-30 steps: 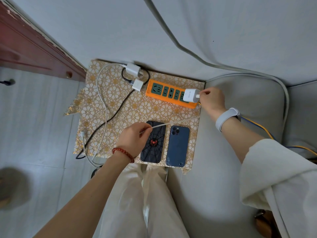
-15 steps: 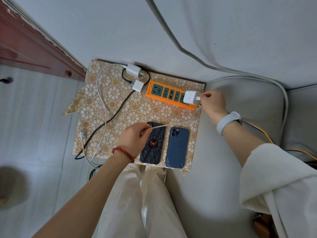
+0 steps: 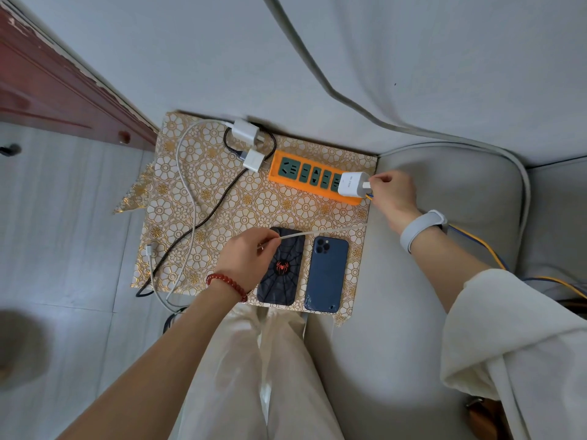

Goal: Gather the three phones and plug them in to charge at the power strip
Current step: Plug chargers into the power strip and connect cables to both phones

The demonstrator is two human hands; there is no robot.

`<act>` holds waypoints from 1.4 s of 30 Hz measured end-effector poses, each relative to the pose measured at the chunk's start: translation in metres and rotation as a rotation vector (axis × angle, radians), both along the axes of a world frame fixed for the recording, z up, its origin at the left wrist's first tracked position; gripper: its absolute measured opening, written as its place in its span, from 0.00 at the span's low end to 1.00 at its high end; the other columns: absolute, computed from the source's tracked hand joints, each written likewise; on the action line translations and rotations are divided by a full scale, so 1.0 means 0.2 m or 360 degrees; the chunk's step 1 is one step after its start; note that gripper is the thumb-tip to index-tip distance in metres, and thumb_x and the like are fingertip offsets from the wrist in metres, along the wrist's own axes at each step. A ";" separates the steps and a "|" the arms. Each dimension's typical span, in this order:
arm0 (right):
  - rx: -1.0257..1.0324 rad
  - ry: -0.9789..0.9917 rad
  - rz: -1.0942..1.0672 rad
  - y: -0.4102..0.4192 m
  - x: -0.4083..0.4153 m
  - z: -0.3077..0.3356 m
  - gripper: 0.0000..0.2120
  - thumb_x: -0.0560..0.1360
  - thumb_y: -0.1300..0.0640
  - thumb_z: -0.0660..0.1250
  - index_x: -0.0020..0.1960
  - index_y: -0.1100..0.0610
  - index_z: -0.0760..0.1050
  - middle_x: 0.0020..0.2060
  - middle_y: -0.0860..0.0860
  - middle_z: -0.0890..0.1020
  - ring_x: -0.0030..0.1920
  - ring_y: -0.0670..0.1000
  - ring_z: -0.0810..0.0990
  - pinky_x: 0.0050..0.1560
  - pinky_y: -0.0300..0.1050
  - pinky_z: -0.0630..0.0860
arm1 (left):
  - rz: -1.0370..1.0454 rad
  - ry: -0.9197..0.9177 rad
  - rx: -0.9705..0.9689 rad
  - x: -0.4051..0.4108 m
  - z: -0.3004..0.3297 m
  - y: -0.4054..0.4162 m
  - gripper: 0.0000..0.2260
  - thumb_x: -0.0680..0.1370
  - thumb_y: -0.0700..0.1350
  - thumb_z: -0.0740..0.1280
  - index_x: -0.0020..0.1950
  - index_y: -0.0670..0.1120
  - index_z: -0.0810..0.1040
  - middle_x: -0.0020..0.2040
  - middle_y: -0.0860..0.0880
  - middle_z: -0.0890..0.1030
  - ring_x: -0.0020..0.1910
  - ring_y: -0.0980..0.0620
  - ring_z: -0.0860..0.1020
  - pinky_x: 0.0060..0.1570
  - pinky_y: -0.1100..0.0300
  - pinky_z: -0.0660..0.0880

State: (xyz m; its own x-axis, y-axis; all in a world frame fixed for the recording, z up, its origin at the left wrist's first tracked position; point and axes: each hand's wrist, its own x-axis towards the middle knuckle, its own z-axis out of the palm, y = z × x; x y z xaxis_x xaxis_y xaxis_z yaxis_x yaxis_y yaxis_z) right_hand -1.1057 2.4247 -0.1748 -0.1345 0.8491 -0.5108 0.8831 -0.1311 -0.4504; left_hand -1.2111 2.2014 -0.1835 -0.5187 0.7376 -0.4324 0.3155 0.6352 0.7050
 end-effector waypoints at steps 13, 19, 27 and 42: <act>0.0299 -0.0003 0.0507 -0.07 -0.03 -0.02 0.10 0.74 0.59 0.62 0.54 0.60 0.74 0.53 0.59 0.81 0.54 0.62 0.77 0.49 0.49 0.72 | 0.0140 0.0095 -0.0005 -0.05 0.01 -0.02 0.07 0.76 0.42 0.64 0.47 0.42 0.80 0.38 0.51 0.78 0.36 0.53 0.74 0.35 0.72 0.67; 0.0363 -0.0013 0.0493 -0.08 -0.04 -0.06 0.06 0.74 0.63 0.61 0.49 0.65 0.73 0.50 0.63 0.81 0.51 0.64 0.77 0.47 0.51 0.72 | 0.0135 0.0092 0.0014 -0.06 -0.01 -0.04 0.07 0.76 0.43 0.64 0.46 0.42 0.80 0.38 0.52 0.77 0.35 0.57 0.74 0.35 0.72 0.67; 0.0365 0.0080 0.0546 -0.12 -0.12 -0.07 0.07 0.75 0.64 0.61 0.48 0.68 0.73 0.47 0.64 0.80 0.49 0.63 0.77 0.42 0.45 0.66 | 0.0165 0.0066 -0.0043 -0.07 -0.01 -0.03 0.07 0.76 0.43 0.64 0.47 0.43 0.80 0.38 0.52 0.78 0.36 0.56 0.75 0.35 0.73 0.68; 0.0326 0.0059 0.0455 -0.13 -0.11 -0.07 0.06 0.75 0.65 0.61 0.49 0.68 0.73 0.49 0.64 0.80 0.51 0.63 0.77 0.42 0.43 0.65 | 0.0091 0.0108 -0.0038 -0.12 0.05 -0.04 0.07 0.76 0.42 0.64 0.46 0.42 0.81 0.36 0.51 0.77 0.33 0.63 0.72 0.33 0.73 0.65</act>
